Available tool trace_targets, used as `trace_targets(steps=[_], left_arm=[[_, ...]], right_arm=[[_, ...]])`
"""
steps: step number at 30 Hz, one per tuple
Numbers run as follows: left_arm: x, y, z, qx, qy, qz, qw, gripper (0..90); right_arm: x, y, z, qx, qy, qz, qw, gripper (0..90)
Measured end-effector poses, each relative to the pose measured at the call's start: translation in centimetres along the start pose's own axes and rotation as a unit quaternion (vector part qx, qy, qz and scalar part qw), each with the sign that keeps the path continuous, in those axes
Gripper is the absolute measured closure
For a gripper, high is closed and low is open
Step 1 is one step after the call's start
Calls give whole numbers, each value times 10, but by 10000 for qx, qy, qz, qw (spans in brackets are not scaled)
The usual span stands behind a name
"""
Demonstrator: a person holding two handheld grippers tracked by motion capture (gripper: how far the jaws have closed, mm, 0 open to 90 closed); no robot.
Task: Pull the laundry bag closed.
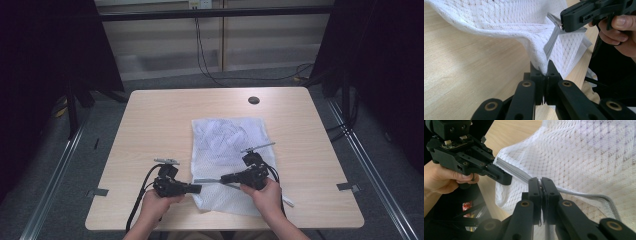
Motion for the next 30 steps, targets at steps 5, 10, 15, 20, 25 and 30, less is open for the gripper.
trace_targets(steps=[5, 10, 15, 20, 25, 30], left_arm=[[0, 0, 0, -6, -8, 35, 10000, 884], [0, 0, 0, 13, -19, 41, 10000, 884], [1, 1, 0, -8, 9, 38, 10000, 884], [1, 1, 0, 16, -7, 39, 10000, 884], [1, 2, 0, -5, 27, 41, 10000, 883], [1, 1, 0, -5, 6, 37, 10000, 883]], right_arm=[[0, 0, 0, -2, 5, -5, 10000, 868], [-1, 1, 0, -8, 20, -53, 10000, 868], [-5, 4, 0, -17, -18, -54, 10000, 868], [-5, 5, -1, 1, -20, -52, 10000, 868], [-7, 8, -1, 4, -30, -76, 10000, 868], [-10, 10, -2, -14, -44, -68, 10000, 868]])
Point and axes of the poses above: each handheld gripper's, and its own axes: y roughly backward along the jaws, z roughly out of its top, x roughly to its left, the point moved 5 cm from there along -y, roughly forward along the jaws, and after that the axes turned 9 degrees about -x, right-handed, at the moved point
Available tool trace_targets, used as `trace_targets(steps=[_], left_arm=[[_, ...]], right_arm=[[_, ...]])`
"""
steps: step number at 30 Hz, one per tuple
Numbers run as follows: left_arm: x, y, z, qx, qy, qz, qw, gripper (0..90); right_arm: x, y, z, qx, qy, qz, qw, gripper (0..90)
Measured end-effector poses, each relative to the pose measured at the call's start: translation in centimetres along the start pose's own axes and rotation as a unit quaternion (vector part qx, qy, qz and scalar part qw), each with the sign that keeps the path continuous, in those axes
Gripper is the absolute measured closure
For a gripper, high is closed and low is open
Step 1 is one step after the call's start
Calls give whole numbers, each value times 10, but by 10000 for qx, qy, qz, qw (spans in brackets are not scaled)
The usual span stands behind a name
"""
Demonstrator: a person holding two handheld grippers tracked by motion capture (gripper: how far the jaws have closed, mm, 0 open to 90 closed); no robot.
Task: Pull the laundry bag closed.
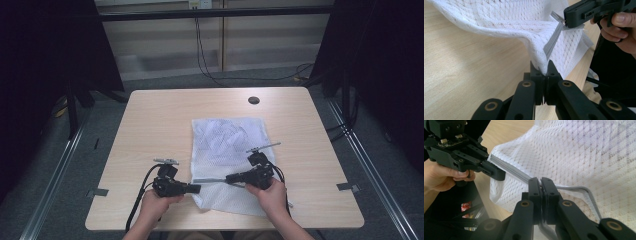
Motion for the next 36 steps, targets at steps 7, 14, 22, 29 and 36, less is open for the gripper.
trace_targets(steps=[7, 14, 22, 29, 36], left_arm=[[0, -1, 0, 1, -2, 24, 10000, 884], [0, -1, 0, 3, 24, 19, 10000, 884], [0, -1, 0, 4, 31, 16, 10000, 883], [0, -1, 0, 6, 16, 1, 10000, 884], [0, -1, 0, 5, 23, 2, 10000, 884]], right_arm=[[0, 2, -1, 21, 25, 7, 10000, 867], [-4, 6, 0, 5, 12, -42, 10000, 868], [-6, 9, -1, 17, 8, -43, 10000, 868], [-7, 12, 0, -26, 25, -55, 10000, 868], [-7, 13, -1, -1, 16, -62, 10000, 868]])
Point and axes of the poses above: each handheld gripper's, and its own axes: y roughly backward along the jaws, z roughly out of its top, x roughly to its left, the point moved 5 cm from there along -y, roughly forward along the jaws, and after that the axes turned 9 degrees about -x, right-handed, at the moved point
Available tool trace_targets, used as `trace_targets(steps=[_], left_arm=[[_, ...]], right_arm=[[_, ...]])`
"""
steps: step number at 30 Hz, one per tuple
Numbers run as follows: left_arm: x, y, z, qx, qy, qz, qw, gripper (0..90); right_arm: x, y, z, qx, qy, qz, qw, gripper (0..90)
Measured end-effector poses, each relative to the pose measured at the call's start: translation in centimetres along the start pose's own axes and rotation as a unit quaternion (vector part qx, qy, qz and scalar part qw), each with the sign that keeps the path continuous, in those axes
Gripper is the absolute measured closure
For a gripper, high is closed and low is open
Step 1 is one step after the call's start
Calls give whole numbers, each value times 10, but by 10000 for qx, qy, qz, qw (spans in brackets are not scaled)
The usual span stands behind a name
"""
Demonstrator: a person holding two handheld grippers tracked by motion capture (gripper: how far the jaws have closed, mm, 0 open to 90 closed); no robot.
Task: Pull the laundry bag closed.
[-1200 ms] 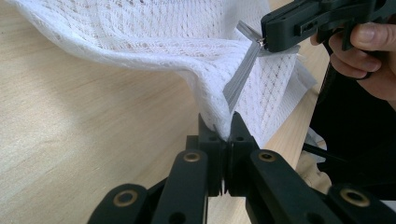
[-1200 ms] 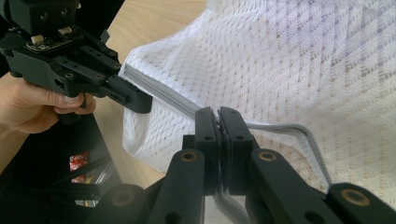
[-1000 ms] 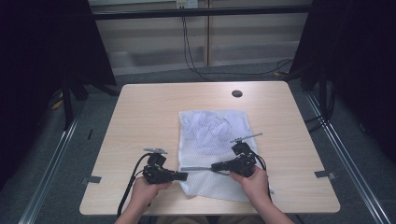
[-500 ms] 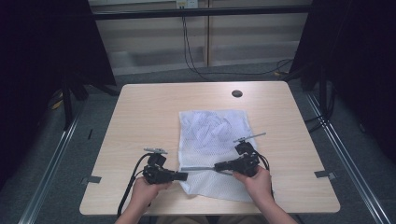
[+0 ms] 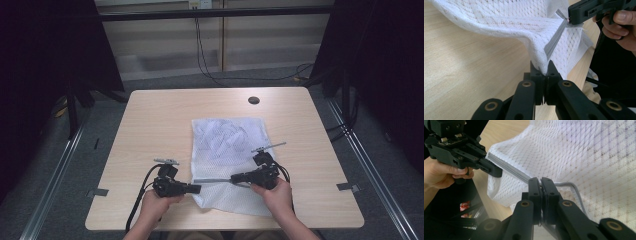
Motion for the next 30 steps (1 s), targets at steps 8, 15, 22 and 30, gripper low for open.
trace_targets(steps=[8, 15, 22, 30], left_arm=[[0, 1, 0, -20, 34, 19, 10000, 884], [0, 0, 0, -1, 34, -19, 10000, 884], [0, 0, 0, -33, 27, 15, 10000, 884], [1, 1, 1, -28, 38, -3, 10000, 884]], right_arm=[[-1, 0, 0, -11, -15, -25, 10000, 868], [-1, 2, -1, -24, 19, -7, 10000, 868], [-4, 3, -1, -42, 16, -48, 10000, 868], [-6, 7, -1, -70, -34, -77, 9999, 868]])
Point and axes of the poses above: each handheld gripper's, and its own axes: y roughly backward along the jaws, z roughly out of its top, x roughly to its left, the point moved 5 cm from there along -y, roughly forward along the jaws, and after that the axes turned 9 degrees about -x, right-handed, at the moved point
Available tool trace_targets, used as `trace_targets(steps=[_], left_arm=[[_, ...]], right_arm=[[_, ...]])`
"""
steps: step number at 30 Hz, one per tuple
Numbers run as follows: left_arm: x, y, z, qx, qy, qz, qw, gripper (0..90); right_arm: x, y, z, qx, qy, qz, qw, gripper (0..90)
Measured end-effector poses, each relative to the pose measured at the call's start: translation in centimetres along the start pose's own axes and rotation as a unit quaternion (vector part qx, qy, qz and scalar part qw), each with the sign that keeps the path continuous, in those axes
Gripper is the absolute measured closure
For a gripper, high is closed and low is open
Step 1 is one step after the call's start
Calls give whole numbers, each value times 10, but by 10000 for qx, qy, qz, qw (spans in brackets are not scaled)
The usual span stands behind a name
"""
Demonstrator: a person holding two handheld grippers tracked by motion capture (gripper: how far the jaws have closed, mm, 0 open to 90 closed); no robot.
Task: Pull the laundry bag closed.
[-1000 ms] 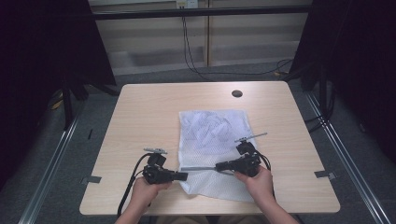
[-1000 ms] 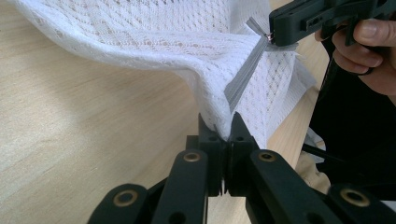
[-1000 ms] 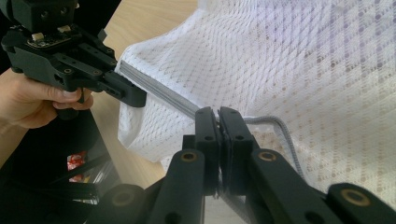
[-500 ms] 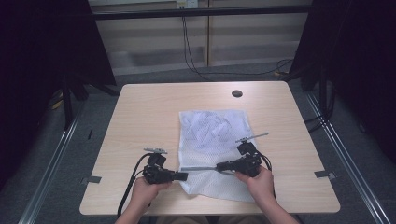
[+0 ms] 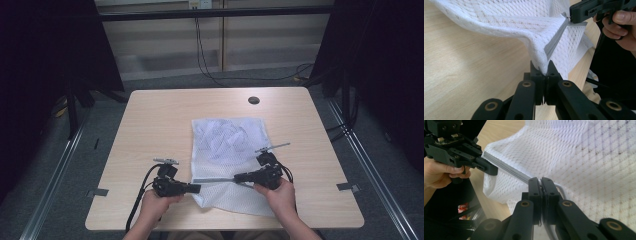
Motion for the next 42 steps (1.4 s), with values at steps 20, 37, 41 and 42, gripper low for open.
trace_targets(steps=[20, 37, 41, 42], left_arm=[[-1, -1, 0, 44, 14, -7, 10000, 884], [1, 2, 0, 2, 117, 22, 9999, 884], [1, 1, 0, -21, 113, 60, 9999, 884], [1, 1, 0, -10, 99, 35, 9999, 884]], right_arm=[[-6, 9, -1, -38, -32, -15, 10000, 868], [-18, 21, -4, -92, -120, -77, 9999, 868], [-18, 21, -4, -77, -117, -83, 9999, 868], [-17, 22, -4, -76, -117, -96, 9999, 868]])
Point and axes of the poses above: each handheld gripper's, and its own axes: y roughly backward along the jaws, z roughly out of its top, x roughly to its left, the point moved 5 cm from there along -y, roughly forward along the jaws, and after that the axes turned 9 degrees about -x, right-handed, at the moved point
